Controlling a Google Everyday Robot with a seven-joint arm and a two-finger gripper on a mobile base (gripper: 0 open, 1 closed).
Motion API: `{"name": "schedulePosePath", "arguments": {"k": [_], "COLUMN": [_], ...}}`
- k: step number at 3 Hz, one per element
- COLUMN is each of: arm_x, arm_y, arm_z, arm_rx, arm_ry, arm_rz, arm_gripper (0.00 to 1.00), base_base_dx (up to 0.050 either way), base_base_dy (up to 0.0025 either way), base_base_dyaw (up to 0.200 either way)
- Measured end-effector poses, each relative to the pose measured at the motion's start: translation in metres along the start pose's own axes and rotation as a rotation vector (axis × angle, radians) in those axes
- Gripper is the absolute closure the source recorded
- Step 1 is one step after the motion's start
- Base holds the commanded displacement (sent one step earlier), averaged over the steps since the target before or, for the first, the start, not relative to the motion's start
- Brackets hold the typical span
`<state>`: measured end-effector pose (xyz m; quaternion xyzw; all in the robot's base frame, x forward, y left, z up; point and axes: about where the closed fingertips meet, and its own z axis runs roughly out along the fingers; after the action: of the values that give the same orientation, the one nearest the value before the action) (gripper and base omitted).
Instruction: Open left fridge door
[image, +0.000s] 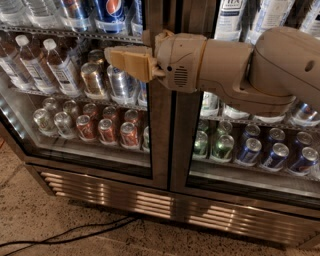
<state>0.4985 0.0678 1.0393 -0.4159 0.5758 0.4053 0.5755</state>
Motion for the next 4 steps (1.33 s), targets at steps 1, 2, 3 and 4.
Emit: {"name": "schedulePosePath", "arguments": {"k": [1,2,3,4], "arm_x": [0.0,0.0,0.0,0.0], "arm_y": [0.0,0.0,0.0,0.0], "arm_z": [0.0,0.0,0.0,0.0], "arm_rx": [0.0,0.0,0.0,0.0], "arm_ry": [0.0,0.0,0.0,0.0], "arm_rz": [0.0,0.0,0.0,0.0], "arm_gripper": [1.0,1.0,1.0,1.0], "base_base_dx": [-0.049,-0.049,-0.05,-0.049], "base_base_dy": [0.0,0.00001,0.00003,-0.00003], "base_base_dyaw": [0.0,0.0,0.0,0.0]}}
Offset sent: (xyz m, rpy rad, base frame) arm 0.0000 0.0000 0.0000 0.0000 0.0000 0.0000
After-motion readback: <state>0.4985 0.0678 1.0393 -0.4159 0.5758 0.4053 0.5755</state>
